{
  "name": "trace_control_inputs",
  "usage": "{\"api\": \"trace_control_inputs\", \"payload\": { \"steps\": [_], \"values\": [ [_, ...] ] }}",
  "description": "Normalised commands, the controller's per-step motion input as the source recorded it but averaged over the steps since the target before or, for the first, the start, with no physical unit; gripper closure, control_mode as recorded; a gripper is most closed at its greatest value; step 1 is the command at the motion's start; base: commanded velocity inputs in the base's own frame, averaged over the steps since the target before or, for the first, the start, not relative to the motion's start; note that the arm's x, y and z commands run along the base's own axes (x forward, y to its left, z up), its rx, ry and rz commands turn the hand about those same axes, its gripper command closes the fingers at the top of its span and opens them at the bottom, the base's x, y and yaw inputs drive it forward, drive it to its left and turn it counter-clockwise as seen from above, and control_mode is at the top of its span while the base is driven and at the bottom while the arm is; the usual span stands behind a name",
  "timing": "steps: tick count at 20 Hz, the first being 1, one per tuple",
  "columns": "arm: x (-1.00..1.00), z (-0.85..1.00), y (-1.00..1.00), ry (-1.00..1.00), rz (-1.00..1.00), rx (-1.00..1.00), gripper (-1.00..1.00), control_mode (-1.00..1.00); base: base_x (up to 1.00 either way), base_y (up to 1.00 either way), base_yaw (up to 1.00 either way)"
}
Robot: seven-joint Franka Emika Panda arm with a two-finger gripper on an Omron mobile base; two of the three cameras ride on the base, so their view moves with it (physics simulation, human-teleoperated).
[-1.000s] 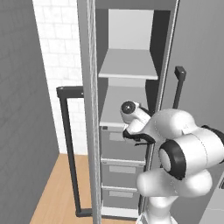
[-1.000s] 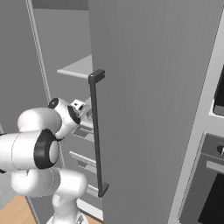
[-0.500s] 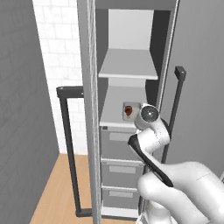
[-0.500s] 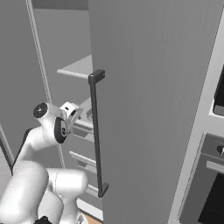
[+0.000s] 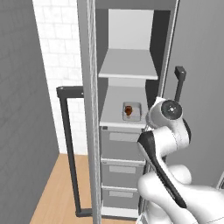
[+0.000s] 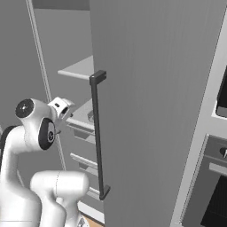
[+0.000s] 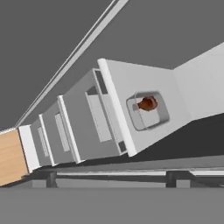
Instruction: Take the meat container that has the chicken drumstick and place it on the second highest rack of the freezer. Then take the vegetable container that has the potato and carrot and place it on the highest rack of the freezer.
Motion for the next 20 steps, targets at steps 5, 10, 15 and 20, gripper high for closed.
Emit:
{"api": "trace_control_inputs", "payload": {
  "steps": [5,10,15,20],
  "values": [
    [-0.7,0.8,0.0,0.08,-0.1,0.14,-1.0,-1.0,0.0,0.0,0.0],
    [-1.0,0.2,0.01,-0.04,-0.38,0.21,-1.0,-1.0,0.0,0.0,0.0],
    [-0.88,0.2,-0.03,0.0,-0.51,0.28,-1.0,-1.0,0.0,0.0,0.0],
    [-0.4,0.0,-0.08,-0.03,-0.18,0.52,-1.0,-1.0,0.0,0.0,0.0]
  ]
}}
